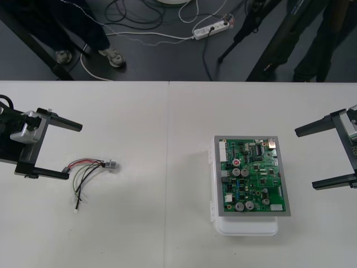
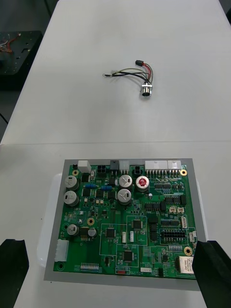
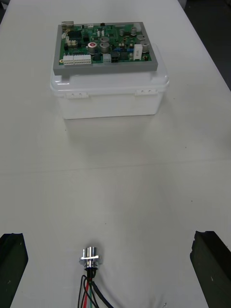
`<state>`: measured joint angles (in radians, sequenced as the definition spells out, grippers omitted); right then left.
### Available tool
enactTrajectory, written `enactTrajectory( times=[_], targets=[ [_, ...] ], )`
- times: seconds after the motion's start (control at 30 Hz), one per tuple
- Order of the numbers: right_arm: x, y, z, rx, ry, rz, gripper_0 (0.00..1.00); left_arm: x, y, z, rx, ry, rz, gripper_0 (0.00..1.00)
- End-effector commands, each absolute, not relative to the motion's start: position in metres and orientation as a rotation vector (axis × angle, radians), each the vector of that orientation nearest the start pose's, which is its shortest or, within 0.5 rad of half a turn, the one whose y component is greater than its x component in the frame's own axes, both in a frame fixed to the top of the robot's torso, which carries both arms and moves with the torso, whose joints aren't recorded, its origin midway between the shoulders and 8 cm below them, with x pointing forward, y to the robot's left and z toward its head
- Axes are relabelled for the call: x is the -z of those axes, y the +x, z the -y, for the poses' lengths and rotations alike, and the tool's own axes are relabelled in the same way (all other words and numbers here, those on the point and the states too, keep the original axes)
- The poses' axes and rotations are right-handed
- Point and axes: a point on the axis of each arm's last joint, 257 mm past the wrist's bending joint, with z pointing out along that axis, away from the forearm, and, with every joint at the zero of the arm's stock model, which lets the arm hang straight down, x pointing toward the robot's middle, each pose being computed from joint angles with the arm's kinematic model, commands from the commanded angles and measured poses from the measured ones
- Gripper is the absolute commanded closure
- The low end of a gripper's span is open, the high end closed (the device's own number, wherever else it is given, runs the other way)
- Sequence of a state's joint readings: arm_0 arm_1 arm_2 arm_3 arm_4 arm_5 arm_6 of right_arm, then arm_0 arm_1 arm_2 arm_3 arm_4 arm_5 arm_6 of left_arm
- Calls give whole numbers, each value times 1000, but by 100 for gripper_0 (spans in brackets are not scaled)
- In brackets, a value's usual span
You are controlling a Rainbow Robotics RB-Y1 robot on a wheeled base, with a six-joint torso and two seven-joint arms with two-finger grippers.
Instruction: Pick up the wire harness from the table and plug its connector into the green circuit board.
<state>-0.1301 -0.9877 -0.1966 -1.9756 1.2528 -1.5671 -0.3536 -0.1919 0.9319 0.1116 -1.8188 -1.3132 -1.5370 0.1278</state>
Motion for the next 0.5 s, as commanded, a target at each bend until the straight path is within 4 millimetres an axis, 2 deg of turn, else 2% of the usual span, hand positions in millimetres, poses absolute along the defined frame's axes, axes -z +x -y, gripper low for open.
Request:
enactTrajectory(
  times=[0.03,0.5],
  targets=[
    [97,326,212,-531,-1767,-1467,0,140,343,-229,530,1808,-1478,0],
    [97,326,212,-531,-1767,-1467,0,140,343,-229,530,1808,-1478,0]
  ],
)
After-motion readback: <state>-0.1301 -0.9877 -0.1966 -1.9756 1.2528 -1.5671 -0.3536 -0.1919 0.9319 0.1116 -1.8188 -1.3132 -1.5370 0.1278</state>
